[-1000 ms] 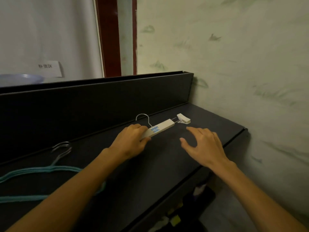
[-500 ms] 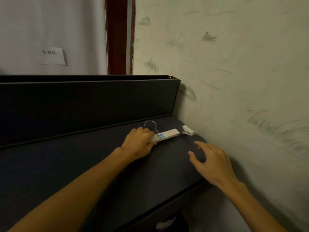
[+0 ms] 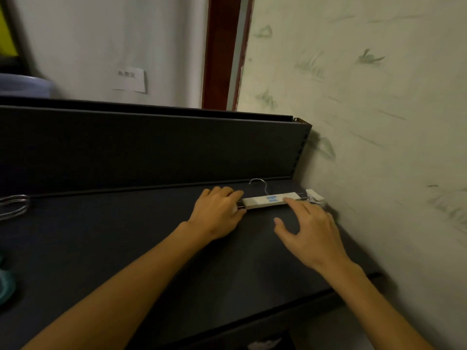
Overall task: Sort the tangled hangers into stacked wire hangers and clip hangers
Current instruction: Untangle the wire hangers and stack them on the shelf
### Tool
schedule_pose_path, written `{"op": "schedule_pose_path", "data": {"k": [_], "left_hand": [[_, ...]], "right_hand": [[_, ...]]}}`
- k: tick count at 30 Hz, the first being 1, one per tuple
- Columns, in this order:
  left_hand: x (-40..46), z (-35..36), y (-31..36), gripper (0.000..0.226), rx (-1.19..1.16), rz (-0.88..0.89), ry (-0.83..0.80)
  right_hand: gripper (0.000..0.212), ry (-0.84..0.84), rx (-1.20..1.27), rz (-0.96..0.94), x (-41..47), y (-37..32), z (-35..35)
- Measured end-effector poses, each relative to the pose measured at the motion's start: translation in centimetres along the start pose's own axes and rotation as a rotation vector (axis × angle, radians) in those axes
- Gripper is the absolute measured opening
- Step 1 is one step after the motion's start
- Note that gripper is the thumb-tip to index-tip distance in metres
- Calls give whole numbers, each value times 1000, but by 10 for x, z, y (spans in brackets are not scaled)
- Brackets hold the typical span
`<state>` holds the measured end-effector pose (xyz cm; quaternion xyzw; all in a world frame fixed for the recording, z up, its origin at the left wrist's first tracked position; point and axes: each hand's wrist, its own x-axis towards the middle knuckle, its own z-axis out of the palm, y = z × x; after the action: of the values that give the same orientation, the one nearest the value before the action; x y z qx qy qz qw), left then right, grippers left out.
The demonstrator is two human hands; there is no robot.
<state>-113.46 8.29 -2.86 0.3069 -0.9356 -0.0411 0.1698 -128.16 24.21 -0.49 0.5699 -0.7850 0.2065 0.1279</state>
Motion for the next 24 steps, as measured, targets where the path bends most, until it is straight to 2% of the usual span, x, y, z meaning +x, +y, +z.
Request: {"op": "schedule_pose_path", "data": {"k": [6,14,20,24], "left_hand": [[-133,-62,-83,58,95,-202,35],[-375,-168,-203,55,244,-474,141],[-531,-226,-278,56,285,-629,153],[-603,-259,-318,53,290,-692,146]], "right_hand": [[63,-36,25,-197,-4,-121,11],[65,-150,111,-438,-66,-361,35],[66,-182,189,-528,-123,-514,54],[65,-214,220,-597,-143,-594,56]]}}
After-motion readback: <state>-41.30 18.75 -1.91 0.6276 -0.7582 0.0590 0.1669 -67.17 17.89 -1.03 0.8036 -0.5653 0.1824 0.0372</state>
